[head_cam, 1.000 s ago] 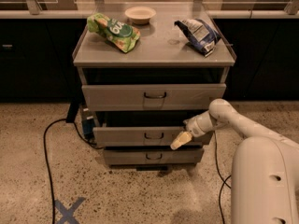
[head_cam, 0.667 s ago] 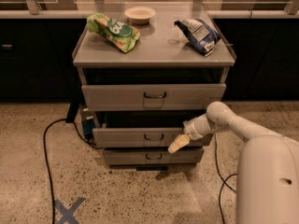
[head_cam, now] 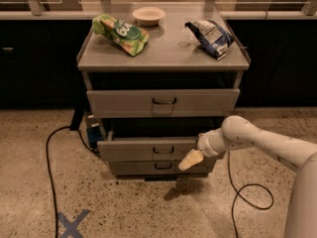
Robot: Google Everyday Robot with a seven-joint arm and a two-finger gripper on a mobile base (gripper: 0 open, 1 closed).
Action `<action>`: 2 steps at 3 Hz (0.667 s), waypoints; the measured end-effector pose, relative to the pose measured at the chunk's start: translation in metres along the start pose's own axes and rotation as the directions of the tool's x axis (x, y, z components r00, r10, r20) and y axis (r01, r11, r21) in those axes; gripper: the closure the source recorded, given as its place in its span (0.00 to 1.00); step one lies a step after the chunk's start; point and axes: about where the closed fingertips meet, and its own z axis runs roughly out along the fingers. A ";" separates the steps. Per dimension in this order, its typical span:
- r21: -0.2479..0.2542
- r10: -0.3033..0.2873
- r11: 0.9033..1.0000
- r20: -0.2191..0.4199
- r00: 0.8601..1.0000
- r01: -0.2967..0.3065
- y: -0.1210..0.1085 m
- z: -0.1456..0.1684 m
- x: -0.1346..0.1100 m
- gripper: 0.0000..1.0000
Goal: Open middle drawer
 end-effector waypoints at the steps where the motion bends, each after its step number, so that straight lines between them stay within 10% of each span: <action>1: -0.051 -0.001 0.999 -0.039 0.999 -0.001 0.032 0.010 0.018 0.00; 2: -0.045 0.000 0.999 -0.035 0.999 -0.002 0.025 0.020 0.015 0.00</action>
Offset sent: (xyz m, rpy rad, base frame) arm -0.0314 0.0097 -0.0142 -0.0118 0.0494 0.0305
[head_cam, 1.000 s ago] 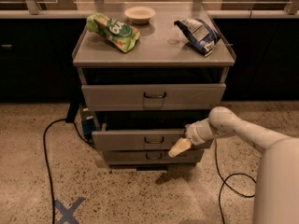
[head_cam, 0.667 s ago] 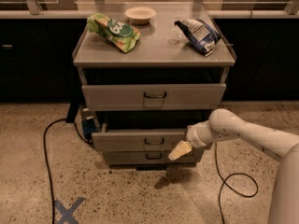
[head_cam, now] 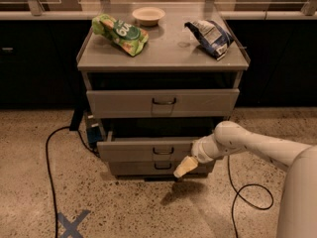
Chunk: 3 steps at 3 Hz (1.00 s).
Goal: Open middle drawer
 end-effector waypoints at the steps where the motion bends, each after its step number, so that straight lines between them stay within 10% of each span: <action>1: 0.008 -0.030 1.000 -0.011 1.000 0.030 -0.006 0.019 -0.013 0.00; 3: -0.031 -0.035 0.999 -0.050 0.998 0.034 0.002 0.031 -0.012 0.00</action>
Offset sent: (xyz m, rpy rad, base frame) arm 0.0196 0.0459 -0.0571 -0.0787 0.0656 0.0991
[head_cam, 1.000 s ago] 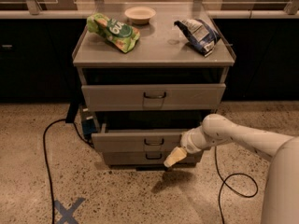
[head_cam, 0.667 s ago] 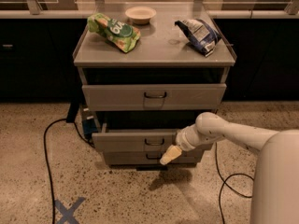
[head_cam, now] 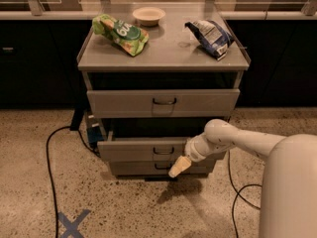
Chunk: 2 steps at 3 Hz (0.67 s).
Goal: Open middle drawer
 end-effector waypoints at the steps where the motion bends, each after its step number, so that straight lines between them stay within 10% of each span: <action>1: 0.000 0.000 1.000 0.000 1.000 0.000 0.000 0.000 0.000 0.00; 2: 0.057 -0.024 0.998 0.029 0.999 0.023 -0.013 -0.014 -0.019 0.00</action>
Offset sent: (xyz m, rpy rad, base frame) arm 0.0432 -0.0033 0.0549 -0.0081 -0.1696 -0.0393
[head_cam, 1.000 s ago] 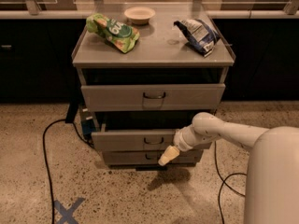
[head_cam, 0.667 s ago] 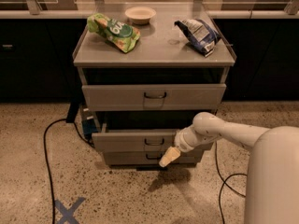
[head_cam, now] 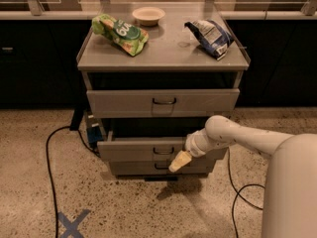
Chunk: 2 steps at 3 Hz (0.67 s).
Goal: Open middle drawer
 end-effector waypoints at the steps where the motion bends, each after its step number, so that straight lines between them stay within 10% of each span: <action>1: 0.034 0.001 0.999 0.011 1.000 -0.002 -0.017 -0.001 -0.007 0.00; 2: 0.057 0.028 0.998 -0.010 1.000 -0.027 -0.036 0.013 0.001 0.00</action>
Offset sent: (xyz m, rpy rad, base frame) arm 0.0558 -0.0279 -0.0375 -0.0662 -0.0058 -0.1102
